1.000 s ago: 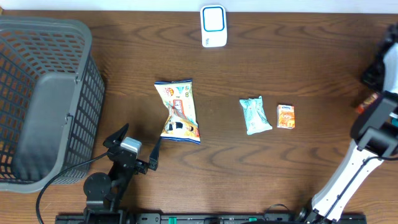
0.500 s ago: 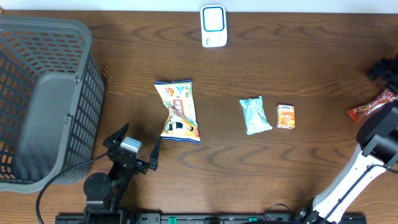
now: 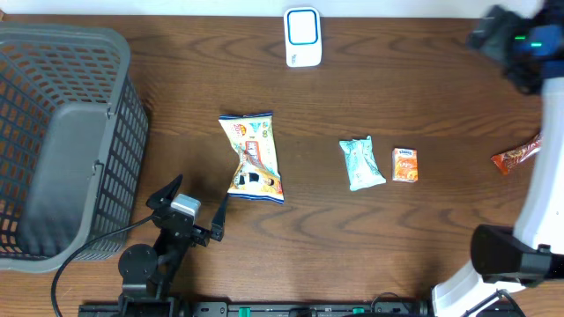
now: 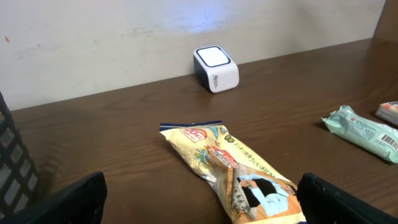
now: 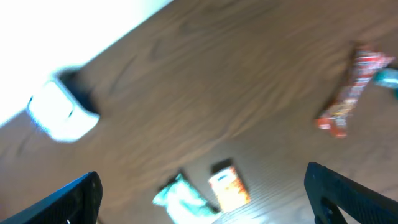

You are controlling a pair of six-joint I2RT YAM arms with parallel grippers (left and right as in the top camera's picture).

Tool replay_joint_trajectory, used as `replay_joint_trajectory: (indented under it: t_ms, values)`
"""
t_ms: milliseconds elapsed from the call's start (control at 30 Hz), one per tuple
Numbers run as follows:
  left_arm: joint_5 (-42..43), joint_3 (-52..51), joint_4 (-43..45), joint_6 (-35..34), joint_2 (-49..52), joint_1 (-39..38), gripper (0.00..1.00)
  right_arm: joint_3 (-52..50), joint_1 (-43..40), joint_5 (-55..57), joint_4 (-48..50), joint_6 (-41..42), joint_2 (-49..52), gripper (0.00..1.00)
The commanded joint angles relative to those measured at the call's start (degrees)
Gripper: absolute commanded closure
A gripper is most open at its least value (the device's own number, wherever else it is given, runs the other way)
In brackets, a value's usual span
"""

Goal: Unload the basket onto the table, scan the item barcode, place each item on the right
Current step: 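Reach the right gripper to the pale green wipe pack and grasp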

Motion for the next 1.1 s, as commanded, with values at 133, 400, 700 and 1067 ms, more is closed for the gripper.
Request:
replay_joint_trajectory:
  t_ms: [133, 400, 700, 1067]
  values:
    - [1.14, -1.66, -0.85, -0.07, 0.0, 0.35, 0.02, -8.57, 9.09, -8.17, -1.4, -6.97, 2.82, 0.01]
    - [1.14, -1.66, -0.85, -0.07, 0.0, 0.35, 0.02, -29.05, 15.08, -9.05, 1.77, -7.32, 2.93, 0.5]
    - [1.14, -1.66, -0.85, -0.07, 0.0, 0.35, 0.02, -54.97, 15.72, -9.03, 22.56, 2.12, 2.93, 0.99]
    - [1.14, -1.66, -0.85, -0.07, 0.0, 0.35, 0.02, -67.21, 15.96, -5.66, 32.74, 6.71, 2.93, 0.99]
